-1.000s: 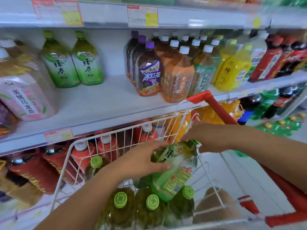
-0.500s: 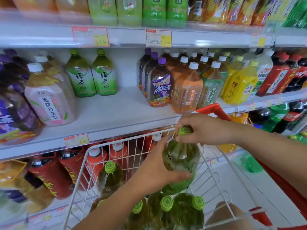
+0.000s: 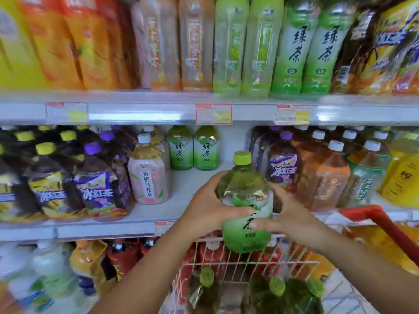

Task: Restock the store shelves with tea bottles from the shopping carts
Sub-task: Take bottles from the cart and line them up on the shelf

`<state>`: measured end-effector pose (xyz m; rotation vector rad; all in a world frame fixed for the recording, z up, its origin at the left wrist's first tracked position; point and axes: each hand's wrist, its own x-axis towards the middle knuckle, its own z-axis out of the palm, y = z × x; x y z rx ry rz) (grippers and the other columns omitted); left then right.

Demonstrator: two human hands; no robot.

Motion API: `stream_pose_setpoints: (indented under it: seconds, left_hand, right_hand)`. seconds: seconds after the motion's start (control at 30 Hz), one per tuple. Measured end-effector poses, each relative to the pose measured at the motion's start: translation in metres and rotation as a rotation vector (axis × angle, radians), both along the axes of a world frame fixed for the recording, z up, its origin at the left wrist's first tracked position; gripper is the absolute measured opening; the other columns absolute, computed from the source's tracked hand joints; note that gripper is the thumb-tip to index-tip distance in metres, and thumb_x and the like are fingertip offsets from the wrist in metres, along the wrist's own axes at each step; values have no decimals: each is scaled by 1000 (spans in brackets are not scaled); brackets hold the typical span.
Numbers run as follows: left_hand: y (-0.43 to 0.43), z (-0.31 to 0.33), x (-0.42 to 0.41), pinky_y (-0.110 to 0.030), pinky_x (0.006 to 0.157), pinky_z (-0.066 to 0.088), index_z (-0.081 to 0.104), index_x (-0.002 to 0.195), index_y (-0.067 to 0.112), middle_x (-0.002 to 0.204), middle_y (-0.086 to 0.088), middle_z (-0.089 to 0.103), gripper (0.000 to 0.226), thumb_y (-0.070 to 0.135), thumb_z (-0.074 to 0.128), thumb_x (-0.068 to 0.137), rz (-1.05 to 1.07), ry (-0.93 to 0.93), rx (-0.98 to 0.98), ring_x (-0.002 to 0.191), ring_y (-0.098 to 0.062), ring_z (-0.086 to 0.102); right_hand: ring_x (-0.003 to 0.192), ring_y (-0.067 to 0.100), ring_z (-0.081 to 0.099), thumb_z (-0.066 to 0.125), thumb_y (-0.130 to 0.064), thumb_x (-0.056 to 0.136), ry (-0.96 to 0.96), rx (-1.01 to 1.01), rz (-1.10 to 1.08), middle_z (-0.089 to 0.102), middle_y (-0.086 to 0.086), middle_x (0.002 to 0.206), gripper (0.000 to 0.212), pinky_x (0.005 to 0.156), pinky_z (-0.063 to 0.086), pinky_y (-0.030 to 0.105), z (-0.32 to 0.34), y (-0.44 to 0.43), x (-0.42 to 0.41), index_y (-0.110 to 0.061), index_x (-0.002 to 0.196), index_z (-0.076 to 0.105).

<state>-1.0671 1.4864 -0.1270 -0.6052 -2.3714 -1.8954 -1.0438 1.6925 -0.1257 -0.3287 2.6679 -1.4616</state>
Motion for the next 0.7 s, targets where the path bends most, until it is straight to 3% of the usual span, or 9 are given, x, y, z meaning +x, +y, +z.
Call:
stream_pose_setpoints:
  seconds: [0.1, 0.17, 0.23, 0.33, 0.4, 0.47, 0.53, 0.63, 0.7]
  left_hand:
    - [-16, 8, -25, -12, 92, 45, 51, 123, 42, 115, 23, 65, 71, 23, 90, 66, 52, 33, -26, 108, 8, 59]
    - [-34, -1, -39, -23, 101, 41, 42, 142, 34, 130, 17, 56, 86, 42, 84, 67, 129, 42, -115, 121, 1, 51]
    - [-64, -23, -50, -28, 104, 41, 46, 142, 28, 135, 11, 54, 87, 55, 78, 66, 238, 77, -281, 124, -5, 52]
    - [-117, -64, -55, -30, 102, 45, 65, 126, 25, 129, 11, 59, 74, 71, 66, 68, 377, 172, -602, 117, -11, 58]
    - [-142, -89, -60, -36, 92, 51, 73, 111, 29, 113, 11, 69, 64, 74, 54, 70, 453, 299, -730, 105, -15, 62]
    - [-151, -104, -65, -37, 78, 50, 75, 95, 39, 97, 17, 69, 43, 70, 53, 75, 469, 391, -786, 92, -14, 61]
    - [-149, -110, -67, -36, 72, 45, 73, 82, 42, 85, 22, 63, 31, 66, 53, 77, 488, 430, -786, 84, -11, 58]
    - [-149, -114, -71, -37, 70, 46, 71, 76, 42, 77, 24, 61, 30, 67, 55, 78, 479, 434, -741, 77, -5, 56]
    - [-151, -116, -73, -37, 69, 45, 70, 74, 41, 73, 22, 61, 34, 69, 53, 78, 471, 432, -737, 73, -4, 55]
  right_hand:
    - [114, 7, 60, 93, -50, 39, 87, -205, -95, 66, -13, 120, 104, 99, 50, 40, -7, -18, -39, -33, 131, 50]
    - [114, 10, 61, 94, -44, 41, 136, -283, -137, 66, -7, 120, 107, 99, 50, 42, -10, -30, -63, -27, 136, 48]
    - [114, 13, 61, 92, -45, 40, 164, -314, -190, 65, -5, 121, 113, 100, 49, 42, -16, -38, -88, -23, 140, 44]
    - [116, 18, 59, 92, -49, 37, 158, -372, -233, 64, -2, 123, 114, 101, 48, 47, -30, -39, -127, -24, 138, 45]
    - [116, 21, 59, 92, -36, 49, 157, -387, -261, 64, 1, 124, 99, 100, 48, 49, -41, -40, -146, -23, 136, 47]
    - [111, 21, 62, 86, -13, 65, 148, -442, -290, 66, 5, 120, 76, 95, 52, 45, -54, -40, -164, -20, 132, 51]
    - [108, 19, 63, 80, -3, 72, 150, -475, -280, 66, 5, 119, 69, 84, 57, 32, -60, -38, -180, -22, 132, 51]
    - [111, 17, 62, 79, -6, 75, 150, -450, -289, 66, -1, 120, 74, 74, 56, 22, -61, -37, -204, -30, 137, 46]
    - [110, 17, 62, 80, -16, 75, 170, -394, -369, 63, -1, 125, 79, 80, 58, 27, -62, -44, -215, -33, 141, 41]
